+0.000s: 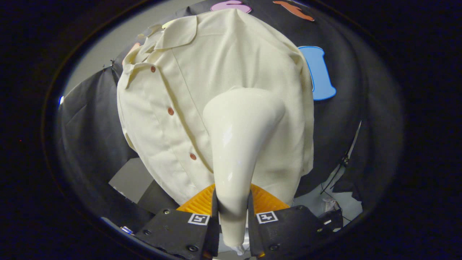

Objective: Iron the clothes twice with a garment steamer, once on the left side and once on the right side.

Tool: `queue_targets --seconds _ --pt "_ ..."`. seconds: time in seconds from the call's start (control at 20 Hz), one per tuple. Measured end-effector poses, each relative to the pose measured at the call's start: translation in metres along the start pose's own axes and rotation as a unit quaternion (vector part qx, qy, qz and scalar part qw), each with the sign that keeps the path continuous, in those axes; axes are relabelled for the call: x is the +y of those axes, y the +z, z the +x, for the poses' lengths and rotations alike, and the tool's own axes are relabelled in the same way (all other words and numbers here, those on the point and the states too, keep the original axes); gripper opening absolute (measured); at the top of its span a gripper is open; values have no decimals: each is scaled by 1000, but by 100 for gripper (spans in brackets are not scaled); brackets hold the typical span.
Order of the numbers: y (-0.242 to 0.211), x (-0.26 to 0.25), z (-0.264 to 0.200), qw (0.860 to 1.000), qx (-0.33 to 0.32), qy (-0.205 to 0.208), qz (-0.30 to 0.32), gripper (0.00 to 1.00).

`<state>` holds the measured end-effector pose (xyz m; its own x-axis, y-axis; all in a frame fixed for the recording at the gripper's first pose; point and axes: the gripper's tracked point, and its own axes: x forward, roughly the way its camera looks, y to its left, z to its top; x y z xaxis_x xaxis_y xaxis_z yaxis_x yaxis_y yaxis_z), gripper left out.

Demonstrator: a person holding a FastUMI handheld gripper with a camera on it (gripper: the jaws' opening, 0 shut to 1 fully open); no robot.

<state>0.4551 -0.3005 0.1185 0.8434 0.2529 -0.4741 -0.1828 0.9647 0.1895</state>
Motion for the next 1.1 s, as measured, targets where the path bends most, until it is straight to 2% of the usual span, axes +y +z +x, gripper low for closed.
queue_targets --seconds 0.6,1.1 --pt "-103 -36 24 997 63 -15 30 33" --pt "-184 -54 47 993 74 -45 80 33"
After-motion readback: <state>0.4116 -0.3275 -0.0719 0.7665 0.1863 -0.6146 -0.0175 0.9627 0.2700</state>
